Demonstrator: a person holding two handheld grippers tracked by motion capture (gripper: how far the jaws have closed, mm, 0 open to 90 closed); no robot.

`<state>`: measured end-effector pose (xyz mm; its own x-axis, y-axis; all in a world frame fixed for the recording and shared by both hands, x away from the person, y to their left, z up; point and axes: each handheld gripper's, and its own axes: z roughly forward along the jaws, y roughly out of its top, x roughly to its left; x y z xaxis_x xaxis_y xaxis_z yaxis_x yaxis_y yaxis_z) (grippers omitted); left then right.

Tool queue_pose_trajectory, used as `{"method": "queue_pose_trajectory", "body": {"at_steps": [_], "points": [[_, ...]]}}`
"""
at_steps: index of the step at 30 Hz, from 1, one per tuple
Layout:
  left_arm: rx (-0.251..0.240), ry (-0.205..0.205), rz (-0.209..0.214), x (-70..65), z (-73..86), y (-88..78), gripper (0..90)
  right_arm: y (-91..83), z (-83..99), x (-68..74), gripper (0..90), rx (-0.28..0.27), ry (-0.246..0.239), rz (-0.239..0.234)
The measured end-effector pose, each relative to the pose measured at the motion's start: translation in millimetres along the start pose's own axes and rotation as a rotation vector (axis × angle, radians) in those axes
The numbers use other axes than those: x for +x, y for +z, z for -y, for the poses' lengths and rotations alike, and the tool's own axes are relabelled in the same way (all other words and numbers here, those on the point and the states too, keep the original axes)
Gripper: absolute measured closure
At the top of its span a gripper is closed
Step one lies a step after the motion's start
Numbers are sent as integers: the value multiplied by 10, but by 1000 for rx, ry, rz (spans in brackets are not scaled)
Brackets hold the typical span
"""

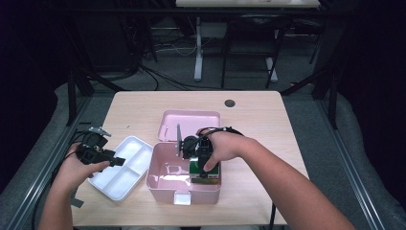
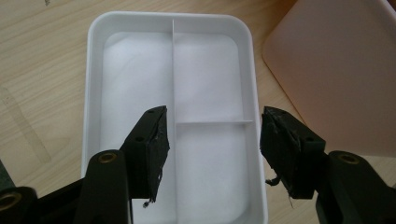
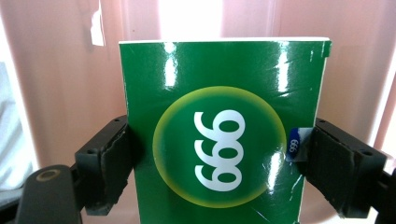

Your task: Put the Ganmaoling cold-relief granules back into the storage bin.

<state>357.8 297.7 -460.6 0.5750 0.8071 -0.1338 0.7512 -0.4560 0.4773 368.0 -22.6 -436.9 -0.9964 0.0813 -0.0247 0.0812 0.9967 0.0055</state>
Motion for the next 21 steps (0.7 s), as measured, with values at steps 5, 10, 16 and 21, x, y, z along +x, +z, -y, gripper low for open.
{"method": "queue_pose_trajectory", "body": {"at_steps": [5,10,16,21], "points": [[0,0,0,2,-1,0,419,70,8,-16,155,-15,7,-10],[0,0,0,2,-1,0,418,130,10,-26,154,4,-5,-2],[-1,-1,0,3,-1,1,419,163,23,-48,154,-11,11,-9],[2,0,2,6,-1,9,419,231,38,-44,153,0,11,-17]]}}
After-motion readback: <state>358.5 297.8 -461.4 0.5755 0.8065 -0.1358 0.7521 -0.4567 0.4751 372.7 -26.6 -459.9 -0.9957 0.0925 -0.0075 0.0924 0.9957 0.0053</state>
